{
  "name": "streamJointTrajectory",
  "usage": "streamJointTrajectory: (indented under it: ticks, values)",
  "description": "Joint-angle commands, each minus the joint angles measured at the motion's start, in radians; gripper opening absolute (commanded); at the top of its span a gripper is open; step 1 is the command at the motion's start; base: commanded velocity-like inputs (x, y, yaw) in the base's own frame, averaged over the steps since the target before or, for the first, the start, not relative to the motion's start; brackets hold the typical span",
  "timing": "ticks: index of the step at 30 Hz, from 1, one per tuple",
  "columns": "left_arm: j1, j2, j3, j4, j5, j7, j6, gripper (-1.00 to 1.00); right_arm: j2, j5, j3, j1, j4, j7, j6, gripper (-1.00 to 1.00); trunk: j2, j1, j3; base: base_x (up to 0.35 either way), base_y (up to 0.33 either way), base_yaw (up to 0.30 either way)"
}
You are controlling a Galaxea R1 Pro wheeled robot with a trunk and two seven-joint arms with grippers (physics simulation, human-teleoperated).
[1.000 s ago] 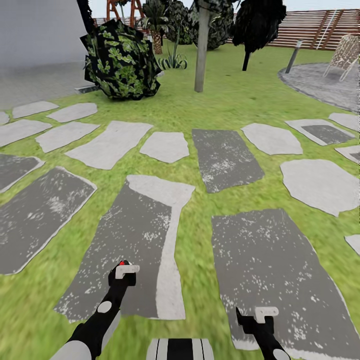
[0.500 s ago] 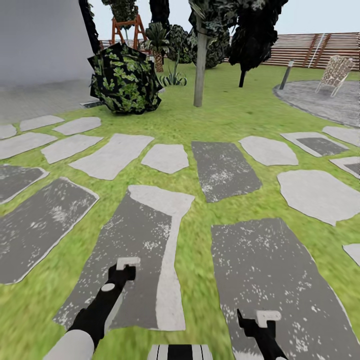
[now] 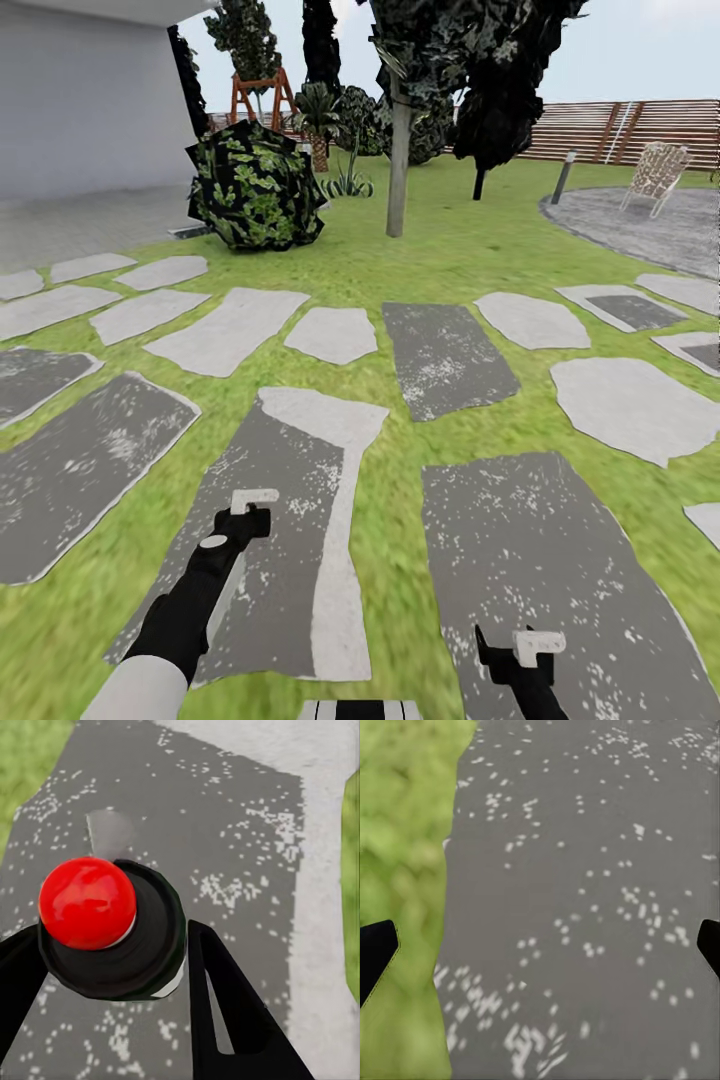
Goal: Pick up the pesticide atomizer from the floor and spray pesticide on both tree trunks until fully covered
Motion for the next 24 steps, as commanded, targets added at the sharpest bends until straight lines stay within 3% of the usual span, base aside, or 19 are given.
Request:
streamJointTrajectory:
  ticks: [1,4,24]
  values:
    - [0.0,0.0,0.0,0.0,0.0,0.0,0.0,-1.0,0.002,0.0,0.0,0.0,0.002,0.001,0.0,1.0,0.0,0.0,0.004,0.0,0.0,0.046]
    - [0.0,-0.001,0.0,0.001,0.0,0.0,0.001,-1.0,0.007,0.001,0.001,0.0,0.005,0.0,0.0,1.0,0.002,-0.002,0.013,0.0,0.0,0.144]
    - [0.0,-0.002,0.002,0.003,0.0,0.003,0.002,-1.0,0.005,0.001,0.001,0.0,0.035,-0.003,-0.001,1.0,0.142,-0.079,0.062,0.0,0.0,0.253]
